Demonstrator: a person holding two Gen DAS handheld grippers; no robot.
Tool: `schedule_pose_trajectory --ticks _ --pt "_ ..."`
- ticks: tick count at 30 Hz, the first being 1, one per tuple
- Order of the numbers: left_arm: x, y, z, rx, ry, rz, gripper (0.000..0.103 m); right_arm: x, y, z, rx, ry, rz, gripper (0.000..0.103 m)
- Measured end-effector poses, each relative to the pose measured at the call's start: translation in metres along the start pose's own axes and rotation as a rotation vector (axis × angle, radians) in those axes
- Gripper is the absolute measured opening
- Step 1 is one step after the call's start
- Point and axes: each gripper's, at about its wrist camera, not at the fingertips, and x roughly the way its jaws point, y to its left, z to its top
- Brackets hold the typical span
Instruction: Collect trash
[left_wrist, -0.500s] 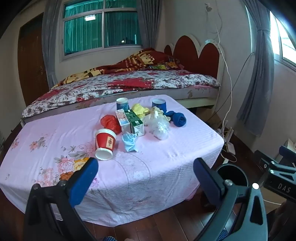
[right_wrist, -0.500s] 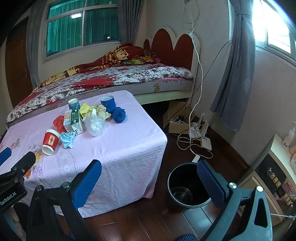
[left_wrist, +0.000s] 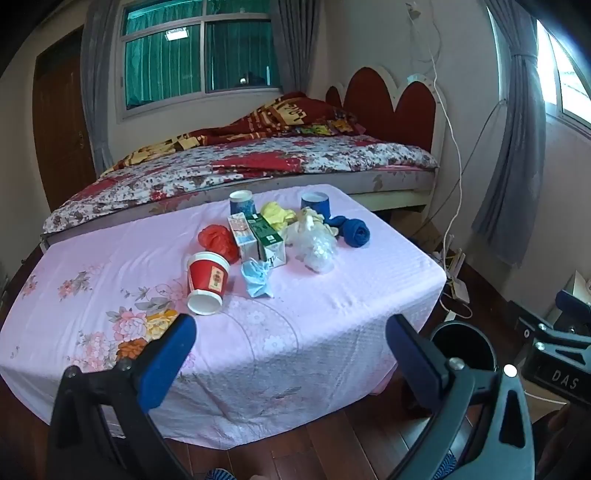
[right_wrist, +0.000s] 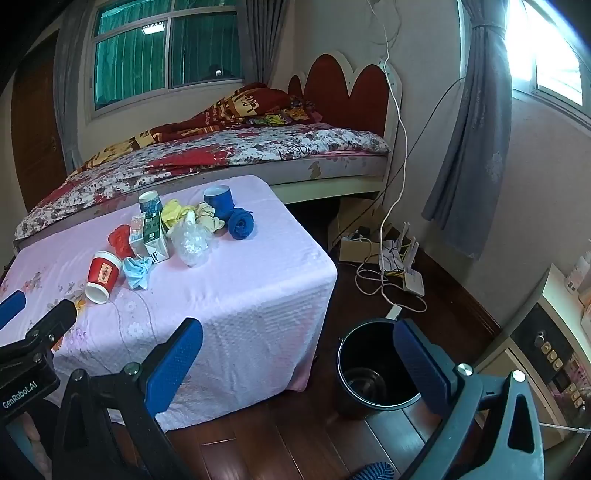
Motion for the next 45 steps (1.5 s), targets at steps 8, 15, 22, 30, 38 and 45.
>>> schedule_pose_trajectory --ticks 8,15,22,30,38,45 --pt "-0.0003 -0.0060 -0.0020 0.008 -0.002 0.002 0.102 0.0027 -0.0048 -0.0013 0.003 0.007 -0.001 0.103" --pt "-0.0001 -0.0087 -0.0029 0.008 -0.001 0.001 0.102 0.0033 -0.0060 -0.0029 0.011 0.007 -0.004 0.103" --pt "-0.0002 -0.0086 -0.0032 0.008 -0.002 0.001 0.102 0.0034 -0.0071 -0.0025 0.011 0.008 -0.002 0.103" --pt "-0.0004 -0.0094 -0.0050 0.007 -0.004 0.006 0.102 0.0025 -0.0078 -0.0021 0.010 0.003 0.000 0.103" --pt "-0.0013 -0.0076 -0.0057 0.005 -0.007 0.005 0.102 0.0002 -0.0062 -0.0018 0.011 -0.002 0.002 0.103" --pt "-0.0026 -0.0065 -0.0050 0.004 -0.011 0.009 0.102 -0.0033 -0.0045 -0.0002 0.011 -0.007 0.001 0.103"
